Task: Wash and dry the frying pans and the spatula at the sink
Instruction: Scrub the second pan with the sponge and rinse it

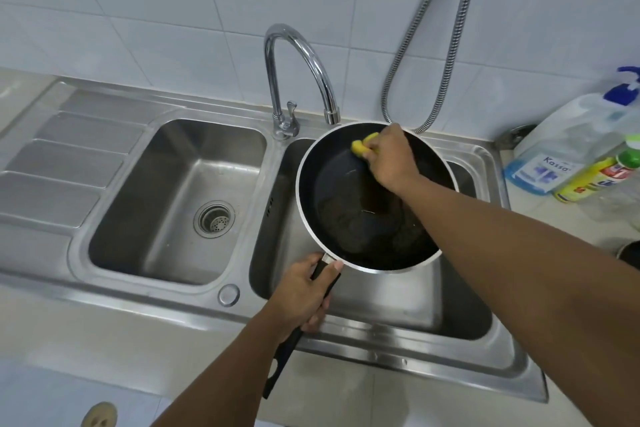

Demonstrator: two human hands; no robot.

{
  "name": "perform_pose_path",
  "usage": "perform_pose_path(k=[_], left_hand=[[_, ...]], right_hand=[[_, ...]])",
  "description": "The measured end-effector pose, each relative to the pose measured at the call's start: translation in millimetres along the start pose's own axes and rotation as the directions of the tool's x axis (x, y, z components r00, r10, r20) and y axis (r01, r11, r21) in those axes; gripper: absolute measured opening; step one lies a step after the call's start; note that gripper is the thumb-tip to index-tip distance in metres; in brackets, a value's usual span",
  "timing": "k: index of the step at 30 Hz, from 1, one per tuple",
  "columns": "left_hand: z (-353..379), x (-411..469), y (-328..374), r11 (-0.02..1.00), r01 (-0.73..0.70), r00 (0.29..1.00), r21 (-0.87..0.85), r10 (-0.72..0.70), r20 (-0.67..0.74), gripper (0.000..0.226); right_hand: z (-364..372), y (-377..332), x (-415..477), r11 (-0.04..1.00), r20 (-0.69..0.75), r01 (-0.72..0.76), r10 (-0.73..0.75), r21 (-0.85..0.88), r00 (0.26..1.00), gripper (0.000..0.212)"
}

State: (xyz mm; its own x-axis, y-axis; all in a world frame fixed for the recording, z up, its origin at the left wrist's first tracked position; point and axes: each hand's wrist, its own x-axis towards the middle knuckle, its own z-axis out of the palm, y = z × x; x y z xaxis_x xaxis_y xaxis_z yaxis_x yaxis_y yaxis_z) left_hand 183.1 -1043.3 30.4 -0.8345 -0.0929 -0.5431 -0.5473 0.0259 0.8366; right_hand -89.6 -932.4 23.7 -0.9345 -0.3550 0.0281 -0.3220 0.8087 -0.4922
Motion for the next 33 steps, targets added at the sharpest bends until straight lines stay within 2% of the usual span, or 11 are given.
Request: perform_pose_path(k=[3, 8, 12, 15, 17, 21, 23, 25, 29, 31, 33], left_hand=[[-3.4, 5.2, 2.4, 0.998, -0.028, 1.0, 0.047, 0.029, -0.012, 0.024], [-6.2, 13.0, 4.6, 0.999, -0.029, 0.998, -0.014, 0.028, -0.054, 0.025], [-3.9, 15.5, 3.1, 1.0, -0.023, 0.998, 0.005, 0.023, -0.057, 0.023], [-4.7, 14.2, 1.6, 0.998, -0.039, 0.999, 0.045, 0.04, -0.029, 0.022], [-7.1, 13.9, 2.6, 0.998, -0.04, 0.999, 0.052, 0.041, -0.024, 0.022], [-11.6, 20.5, 7.2, 0.999, -0.029, 0.998, 0.04, 0.031, -0.056, 0.023], [-16.2, 26.4, 8.0, 1.0, -0.021, 0.996, 0.01, 0.022, -0.081, 0.025], [-20.5, 29.7, 7.5, 1.0, -0.02, 0.995, -0.005, 0.019, -0.102, 0.026], [-24.8, 28.5, 5.1, 0.998, -0.006, 0.994, -0.066, -0.001, -0.105, 0.025], [-25.3, 26.5, 3.9, 0.997, 0.004, 0.996, -0.075, -0.011, -0.09, 0.026], [-25.0, 23.9, 3.2, 0.998, 0.009, 0.998, -0.061, -0.013, -0.069, 0.027]], right_hand=[[15.7, -48.9, -11.7, 0.98, 0.033, 0.093, -0.101, 0.175, 0.994, 0.025], [39.9, -82.1, -60.2, 0.921, 0.211, 0.102, -0.192, 0.375, 0.958, 0.024], [42.7, -85.6, -47.6, 0.919, 0.117, 0.002, -0.052, 0.394, 0.992, 0.024], [29.4, -87.6, -18.3, 0.874, 0.015, -0.192, 0.207, 0.446, 0.978, 0.014], [25.6, -88.2, -11.6, 0.849, 0.065, -0.271, 0.271, 0.453, 0.96, 0.014], [29.5, -93.8, -43.6, 0.852, 0.31, -0.287, 0.156, 0.438, 0.938, 0.023], [28.1, -86.6, -65.7, 0.854, 0.428, -0.312, 0.119, 0.416, 0.896, 0.024], [20.2, -70.6, -80.5, 0.887, 0.469, -0.289, 0.096, 0.36, 0.878, 0.022], [-7.2, -33.7, -86.4, 0.985, 0.497, -0.165, 0.115, 0.058, 0.86, 0.011], [-15.5, -15.0, -78.6, 0.981, 0.45, -0.163, 0.194, -0.108, 0.872, 0.012], [-18.0, 2.4, -64.1, 0.956, 0.305, -0.161, 0.233, -0.244, 0.923, 0.015]])
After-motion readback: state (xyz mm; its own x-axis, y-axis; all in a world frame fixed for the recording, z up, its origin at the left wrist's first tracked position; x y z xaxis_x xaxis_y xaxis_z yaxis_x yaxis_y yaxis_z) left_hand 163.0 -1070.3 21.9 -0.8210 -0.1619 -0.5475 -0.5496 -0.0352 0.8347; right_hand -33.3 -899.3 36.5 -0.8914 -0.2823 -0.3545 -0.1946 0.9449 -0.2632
